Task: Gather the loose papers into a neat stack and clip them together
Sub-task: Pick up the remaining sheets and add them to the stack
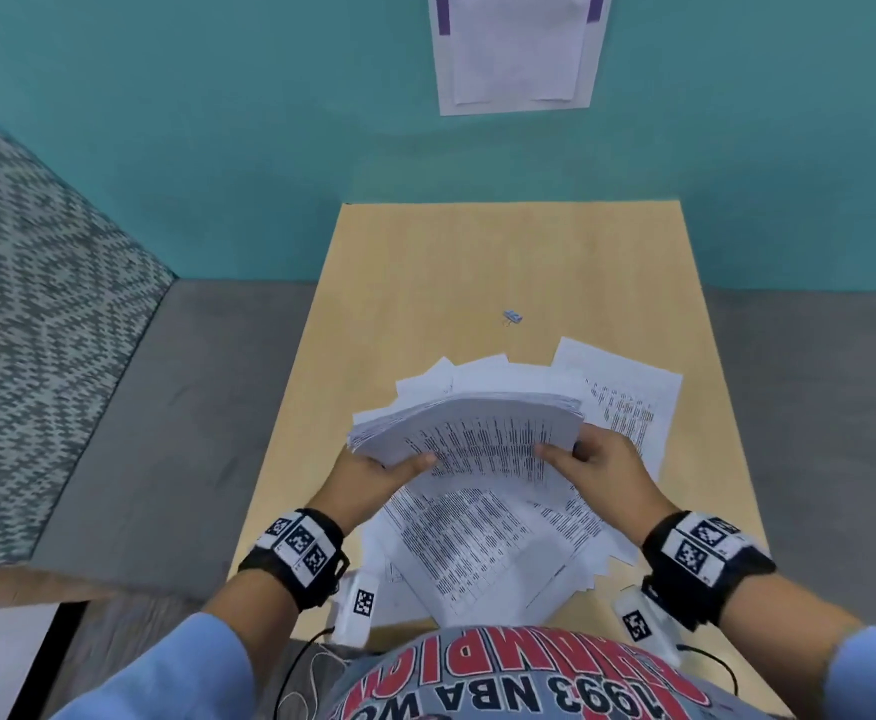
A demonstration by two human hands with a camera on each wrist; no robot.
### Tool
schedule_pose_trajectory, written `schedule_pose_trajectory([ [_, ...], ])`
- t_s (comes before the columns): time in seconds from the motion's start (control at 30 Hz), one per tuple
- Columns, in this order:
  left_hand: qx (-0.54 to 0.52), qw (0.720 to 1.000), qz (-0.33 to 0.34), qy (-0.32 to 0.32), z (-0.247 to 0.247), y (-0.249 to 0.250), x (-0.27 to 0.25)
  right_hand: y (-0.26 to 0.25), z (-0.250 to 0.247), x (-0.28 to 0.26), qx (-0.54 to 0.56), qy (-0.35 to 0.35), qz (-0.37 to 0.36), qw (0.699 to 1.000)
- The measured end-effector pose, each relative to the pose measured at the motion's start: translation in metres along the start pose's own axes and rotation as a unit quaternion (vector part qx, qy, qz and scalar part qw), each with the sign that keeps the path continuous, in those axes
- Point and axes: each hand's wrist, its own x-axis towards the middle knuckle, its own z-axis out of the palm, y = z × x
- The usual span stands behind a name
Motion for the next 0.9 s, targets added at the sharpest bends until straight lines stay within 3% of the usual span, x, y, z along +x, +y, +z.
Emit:
schedule_pose_trajectory([
  [0.17,-0.03,0.999,-0.021,0.034,-0.02,-0.009,-0.004,-0.007,0.022,0.016,0.018,-0.015,-0.007,1.0],
  [0.27,-0.033,0.995,-0.05,0.078,-0.054,-0.024,-0.005,0.018,0.041,0.028,-0.094,-0.048,0.051,0.993],
  [0.3,-0.044,0.993,-0.056,0.097,-0.067,-0.028,-0.008,0.031,0.046,0.03,-0.177,-0.069,0.079,0.979],
  [0.4,-0.097,0.98,-0.06,0.166,-0.099,-0.033,-0.024,0.069,0.062,0.035,-0.42,-0.127,0.133,0.889],
  [0.5,-0.096,0.968,-0.051,0.225,-0.123,-0.033,-0.042,0.088,0.078,0.034,-0.503,-0.112,0.129,0.847],
  [0.67,-0.104,0.958,-0.055,0.26,-0.157,-0.07,-0.059,0.099,0.104,0.034,-0.451,-0.124,0.168,0.868],
  [0.8,-0.107,0.959,-0.07,0.252,-0.144,-0.07,-0.058,0.087,0.098,0.025,-0.394,-0.146,0.115,0.9],
  [0.9,-0.101,0.961,-0.062,0.25,-0.145,-0.074,-0.05,0.079,0.068,0.026,-0.436,-0.137,0.065,0.887],
])
